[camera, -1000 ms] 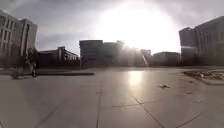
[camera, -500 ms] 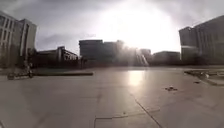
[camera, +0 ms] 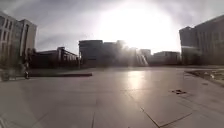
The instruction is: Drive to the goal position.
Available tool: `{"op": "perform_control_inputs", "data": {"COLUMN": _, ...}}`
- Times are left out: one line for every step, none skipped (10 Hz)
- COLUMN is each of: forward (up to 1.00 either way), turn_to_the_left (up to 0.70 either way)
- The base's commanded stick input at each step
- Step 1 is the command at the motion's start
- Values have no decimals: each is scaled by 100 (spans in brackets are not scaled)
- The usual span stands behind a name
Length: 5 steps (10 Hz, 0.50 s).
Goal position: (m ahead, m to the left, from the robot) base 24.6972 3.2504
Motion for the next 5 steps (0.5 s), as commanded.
{"op": "perform_control_inputs", "data": {"forward": 70, "turn_to_the_left": 0}}
{"op": "perform_control_inputs", "data": {"forward": 70, "turn_to_the_left": 0}}
{"op": "perform_control_inputs", "data": {"forward": 70, "turn_to_the_left": 0}}
{"op": "perform_control_inputs", "data": {"forward": 70, "turn_to_the_left": 0}}
{"op": "perform_control_inputs", "data": {"forward": 70, "turn_to_the_left": 0}}
